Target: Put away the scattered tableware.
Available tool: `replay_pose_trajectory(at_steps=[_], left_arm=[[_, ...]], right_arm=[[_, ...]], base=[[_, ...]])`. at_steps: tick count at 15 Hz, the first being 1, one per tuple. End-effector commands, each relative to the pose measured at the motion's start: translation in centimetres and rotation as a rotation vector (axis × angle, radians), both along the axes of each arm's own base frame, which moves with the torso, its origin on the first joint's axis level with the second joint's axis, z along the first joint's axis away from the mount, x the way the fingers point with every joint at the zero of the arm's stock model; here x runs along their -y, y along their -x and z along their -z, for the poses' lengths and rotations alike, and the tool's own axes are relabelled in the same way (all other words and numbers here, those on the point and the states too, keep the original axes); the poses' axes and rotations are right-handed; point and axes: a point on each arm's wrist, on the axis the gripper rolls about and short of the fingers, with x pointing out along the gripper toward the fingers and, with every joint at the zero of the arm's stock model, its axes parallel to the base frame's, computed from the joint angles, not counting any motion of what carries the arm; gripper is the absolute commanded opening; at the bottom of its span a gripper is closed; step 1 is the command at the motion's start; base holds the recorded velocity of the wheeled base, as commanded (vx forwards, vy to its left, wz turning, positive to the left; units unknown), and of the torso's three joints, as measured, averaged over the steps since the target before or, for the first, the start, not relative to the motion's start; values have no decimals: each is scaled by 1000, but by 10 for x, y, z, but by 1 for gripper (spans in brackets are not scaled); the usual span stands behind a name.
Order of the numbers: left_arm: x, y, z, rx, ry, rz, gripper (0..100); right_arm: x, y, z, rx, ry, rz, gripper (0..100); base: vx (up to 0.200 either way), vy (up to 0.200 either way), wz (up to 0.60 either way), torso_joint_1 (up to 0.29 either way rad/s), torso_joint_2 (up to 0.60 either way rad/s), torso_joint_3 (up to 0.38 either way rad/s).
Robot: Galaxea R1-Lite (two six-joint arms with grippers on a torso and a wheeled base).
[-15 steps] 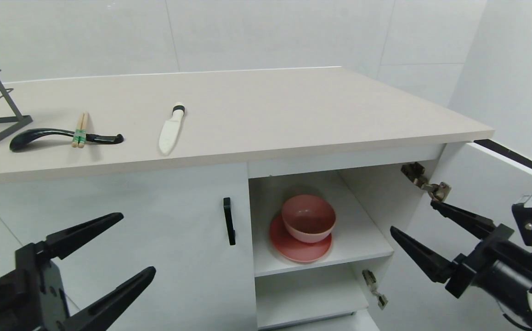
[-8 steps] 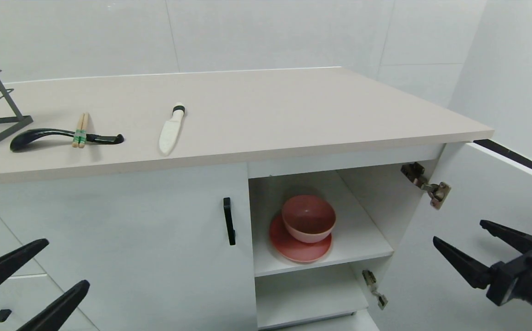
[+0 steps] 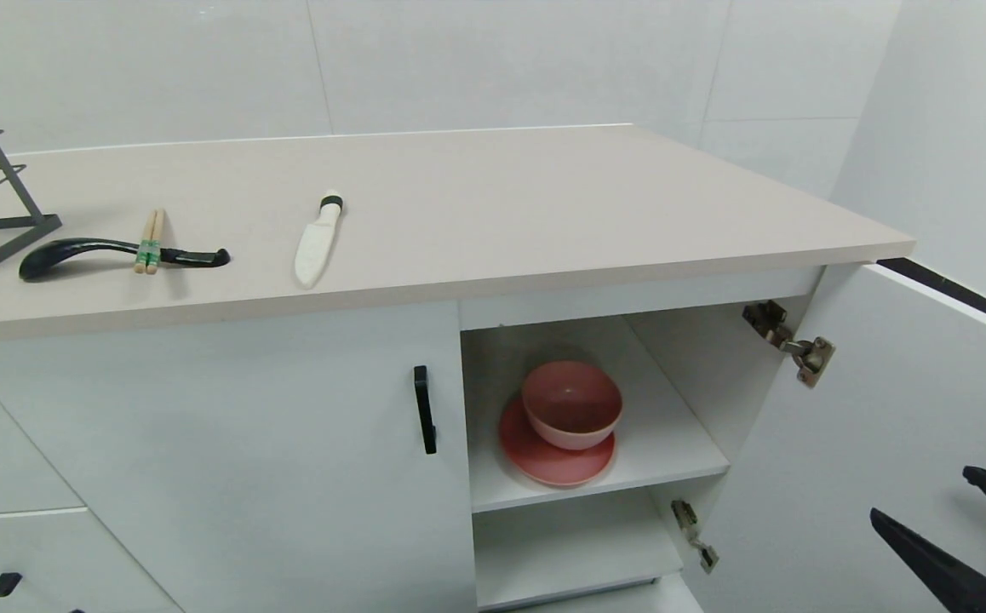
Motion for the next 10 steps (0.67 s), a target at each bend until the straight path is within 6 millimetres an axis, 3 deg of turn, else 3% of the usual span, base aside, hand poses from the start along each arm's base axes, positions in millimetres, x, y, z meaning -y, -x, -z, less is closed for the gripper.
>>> replay_pose_trajectory(at_steps=[1, 5, 10], left_arm=[[2, 16, 11, 64, -7, -19, 100], [2, 16, 12, 54, -5, 1, 100], [2, 18, 14, 48, 1, 96, 100]], right_arm=[[8, 32, -6, 131, -21, 8, 100], [15, 45, -4, 159, -19, 111, 100], [17, 61, 3, 179, -20, 118, 100]], base=[[0, 0, 0, 0, 0, 0], [0, 0, 0, 0, 0, 0], [0, 0, 0, 0, 0, 0]])
